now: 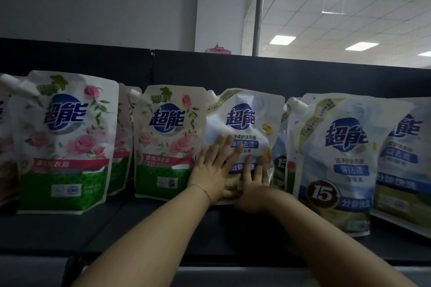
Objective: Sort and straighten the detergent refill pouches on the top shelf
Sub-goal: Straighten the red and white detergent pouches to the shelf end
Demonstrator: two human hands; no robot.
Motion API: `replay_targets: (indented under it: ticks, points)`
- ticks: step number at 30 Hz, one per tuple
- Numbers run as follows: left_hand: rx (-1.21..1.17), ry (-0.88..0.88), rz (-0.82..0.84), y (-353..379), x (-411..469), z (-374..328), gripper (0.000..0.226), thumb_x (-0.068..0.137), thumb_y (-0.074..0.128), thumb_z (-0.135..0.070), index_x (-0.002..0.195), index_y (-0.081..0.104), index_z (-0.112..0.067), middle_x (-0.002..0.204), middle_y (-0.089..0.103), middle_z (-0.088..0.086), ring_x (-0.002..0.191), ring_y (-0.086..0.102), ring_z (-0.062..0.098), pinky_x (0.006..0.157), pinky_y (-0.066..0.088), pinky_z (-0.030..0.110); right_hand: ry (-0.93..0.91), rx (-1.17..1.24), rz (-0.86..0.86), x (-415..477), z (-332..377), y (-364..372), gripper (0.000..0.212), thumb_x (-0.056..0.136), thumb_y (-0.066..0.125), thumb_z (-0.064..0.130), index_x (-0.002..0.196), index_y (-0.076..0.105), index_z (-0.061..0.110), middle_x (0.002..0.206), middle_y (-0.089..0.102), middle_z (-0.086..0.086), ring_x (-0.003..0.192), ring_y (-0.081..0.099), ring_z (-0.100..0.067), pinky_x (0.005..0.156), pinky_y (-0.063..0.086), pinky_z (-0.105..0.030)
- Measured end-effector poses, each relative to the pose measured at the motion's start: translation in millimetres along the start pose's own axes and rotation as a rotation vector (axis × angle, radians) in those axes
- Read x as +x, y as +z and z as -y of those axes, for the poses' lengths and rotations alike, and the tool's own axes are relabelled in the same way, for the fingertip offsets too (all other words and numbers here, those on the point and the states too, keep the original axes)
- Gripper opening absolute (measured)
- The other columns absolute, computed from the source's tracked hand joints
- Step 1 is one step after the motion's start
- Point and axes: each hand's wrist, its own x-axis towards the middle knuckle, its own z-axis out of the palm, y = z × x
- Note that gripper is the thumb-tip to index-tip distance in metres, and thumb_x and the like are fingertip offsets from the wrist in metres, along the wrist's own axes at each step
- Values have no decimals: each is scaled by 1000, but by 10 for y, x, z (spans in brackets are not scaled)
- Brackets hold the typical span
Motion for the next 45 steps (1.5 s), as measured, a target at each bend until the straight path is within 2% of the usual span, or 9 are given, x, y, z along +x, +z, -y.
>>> replay_targets:
  ticks: [2,6,14,18,22,27,34,39,45]
  points:
    - [21,-23,33,26,24,-7,104,69,13,-79,150,-17,-20,154,-31,12,144,-24,31,113,-7,49,10,-36,16,65,13,-7,123,85,63,50,133,-46,23,141,-50,-13,138,-34,-33,117,-1,-52]
    - [70,35,29,102,108,-2,106,83,29,-77,127,-52,-25,129,-62,8,124,-53,28,101,-31,48,7,-97,58,137,18,-95,121,86,62,49,135,-44,21,142,-48,-14,139,-31,-36,116,1,-53]
    - [112,-32,231,-181,113,-91,105,84,36,-75,131,-43,-24,138,-50,8,136,-39,31,113,-16,49,-107,-94,77,-45,-124,-275,108,88,63,42,146,-28,29,151,-39,-8,143,-20,-36,117,11,-50]
    - [106,-41,272,-362,22,-221,104,91,48,-54,141,-36,-16,146,-41,17,138,-33,37,114,-9,54,-189,-3,-100,-241,-168,-318,78,89,60,40,152,19,21,158,17,-12,140,27,-33,113,32,-43]
    - [2,-19,-33,-466,-187,-382,85,92,55,-48,154,9,-12,156,-9,20,146,5,40,112,25,58,-266,104,-291,-612,-172,-286,27,88,56,29,109,64,13,106,65,-6,92,60,-22,83,53,-38]
    - [-424,78,146,-727,-264,-548,66,89,58,-39,145,30,-17,153,25,7,143,19,23,116,24,43,-221,-102,-492,-959,-426,-287,22,88,52,33,97,63,17,88,63,-2,76,60,-23,65,50,-32]
    - [-1127,-103,237,-949,-145,-1189,13,95,55,-30,103,55,-20,109,62,2,106,58,21,87,47,30,-102,-115,-612,-1149,-946,-312,24,88,51,37,88,63,17,87,63,-2,77,60,-24,61,42,-28]
    - [-1169,-396,85,-955,-38,-1419,18,95,58,-20,82,46,-18,92,52,-1,93,52,17,81,42,28,-20,-94,-676,-1226,-1260,-334,23,88,50,38,81,60,18,74,57,2,67,55,-22,57,41,-29]
    - [-1216,-377,69,-953,-143,-1295,22,93,60,-20,75,48,-25,83,54,-4,86,55,17,75,42,28,-90,-66,-754,-1240,-1192,-234,21,89,51,34,76,50,17,71,52,3,64,48,-21,54,33,-29]
